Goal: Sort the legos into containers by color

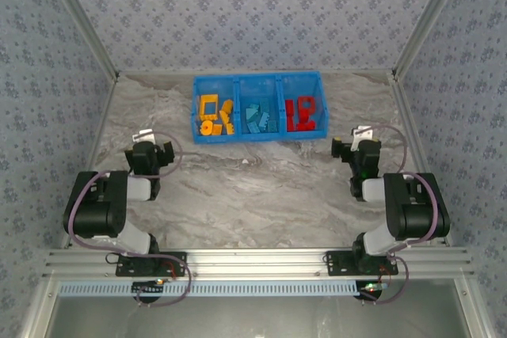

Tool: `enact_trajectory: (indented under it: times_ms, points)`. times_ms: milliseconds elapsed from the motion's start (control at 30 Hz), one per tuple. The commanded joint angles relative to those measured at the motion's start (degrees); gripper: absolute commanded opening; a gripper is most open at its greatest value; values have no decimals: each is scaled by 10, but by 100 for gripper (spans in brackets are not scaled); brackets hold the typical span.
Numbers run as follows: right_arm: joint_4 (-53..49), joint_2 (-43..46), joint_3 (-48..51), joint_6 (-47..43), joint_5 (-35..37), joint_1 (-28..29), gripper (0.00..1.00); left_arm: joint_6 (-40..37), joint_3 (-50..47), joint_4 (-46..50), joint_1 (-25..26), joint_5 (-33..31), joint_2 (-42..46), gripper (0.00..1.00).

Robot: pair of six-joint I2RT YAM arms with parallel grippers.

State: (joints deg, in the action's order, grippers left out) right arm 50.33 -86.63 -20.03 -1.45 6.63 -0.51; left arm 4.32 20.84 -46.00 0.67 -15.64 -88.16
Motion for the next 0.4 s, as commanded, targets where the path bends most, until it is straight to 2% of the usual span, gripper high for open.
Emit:
enact_trajectory:
  times_ms: [0,367]
  points:
    - [-20,-5,-13,15,19,-3,100,1,13,-28,-3,14,6,98]
    - [-20,-5,-13,15,21,-2,100,1,13,-31,-3,14,5,98]
